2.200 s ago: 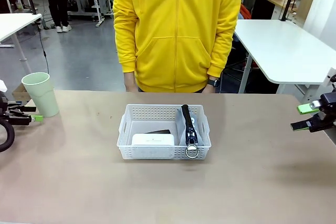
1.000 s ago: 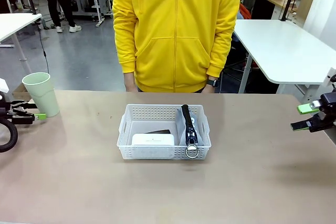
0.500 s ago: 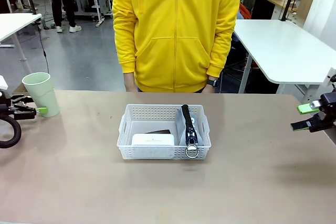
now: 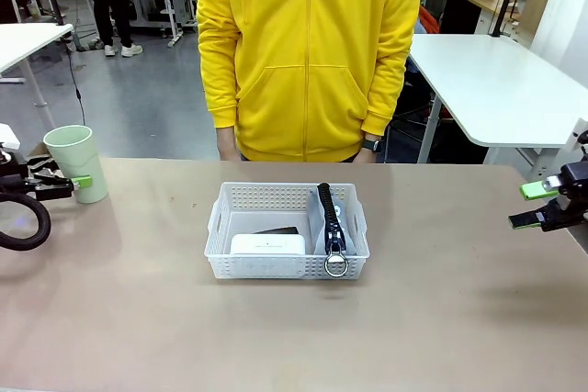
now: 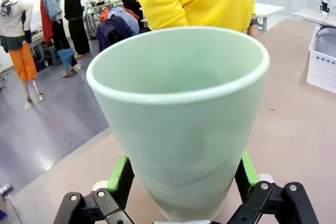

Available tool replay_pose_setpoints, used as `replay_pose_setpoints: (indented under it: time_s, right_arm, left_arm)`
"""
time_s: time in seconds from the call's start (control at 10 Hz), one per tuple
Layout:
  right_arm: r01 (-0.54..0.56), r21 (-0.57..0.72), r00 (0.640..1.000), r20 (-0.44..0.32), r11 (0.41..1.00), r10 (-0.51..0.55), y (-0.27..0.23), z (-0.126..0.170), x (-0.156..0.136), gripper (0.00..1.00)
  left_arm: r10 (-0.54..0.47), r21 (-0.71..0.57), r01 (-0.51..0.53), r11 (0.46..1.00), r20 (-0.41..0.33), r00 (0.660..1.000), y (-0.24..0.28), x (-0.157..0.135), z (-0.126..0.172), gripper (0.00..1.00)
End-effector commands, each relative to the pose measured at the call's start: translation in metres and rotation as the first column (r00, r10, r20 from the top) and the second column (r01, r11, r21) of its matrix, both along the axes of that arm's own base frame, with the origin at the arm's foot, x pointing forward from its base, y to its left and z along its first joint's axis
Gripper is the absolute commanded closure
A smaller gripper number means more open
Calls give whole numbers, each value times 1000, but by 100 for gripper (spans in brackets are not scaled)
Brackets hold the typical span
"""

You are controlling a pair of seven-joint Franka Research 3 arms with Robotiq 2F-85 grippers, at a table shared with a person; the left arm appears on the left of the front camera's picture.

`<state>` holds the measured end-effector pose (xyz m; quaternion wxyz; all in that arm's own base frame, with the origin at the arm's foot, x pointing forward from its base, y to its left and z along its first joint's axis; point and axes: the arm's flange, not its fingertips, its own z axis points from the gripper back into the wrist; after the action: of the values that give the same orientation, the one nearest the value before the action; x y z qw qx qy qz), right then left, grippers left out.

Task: Efficiently arrange items inside the basket to fit them all.
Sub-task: Pick up the Reusable plastic cup and place it inside the Organizing basket.

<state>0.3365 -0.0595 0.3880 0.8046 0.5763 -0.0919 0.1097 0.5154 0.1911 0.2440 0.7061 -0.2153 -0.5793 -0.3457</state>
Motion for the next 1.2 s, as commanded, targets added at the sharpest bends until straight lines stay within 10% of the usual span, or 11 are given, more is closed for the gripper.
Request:
replay_pose_setpoints:
  time_s: [0.0, 0.7, 1.0, 1.1]
  right_arm:
    - [-2, 8, 1000, -1, 1000, 2, -1, 4, 0, 0]
    - [-2, 8, 1000, -1, 1000, 2, -1, 4, 0, 0]
    - [-2, 8, 1000, -1, 1000, 2, -1, 4, 0, 0]
    - [-2, 8, 1000, -1, 1000, 2, -1, 4, 0, 0]
  left_arm:
    - [7, -46, -6, 999, 16, 1000, -5, 3, 9, 0]
    - [-49, -168, 48, 985, 1, 999, -11, 12, 24, 0]
    - [-51, -183, 52, 982, 9, 999, -11, 11, 25, 88]
    - [-55, -182, 55, 982, 7, 998, -11, 10, 26, 60]
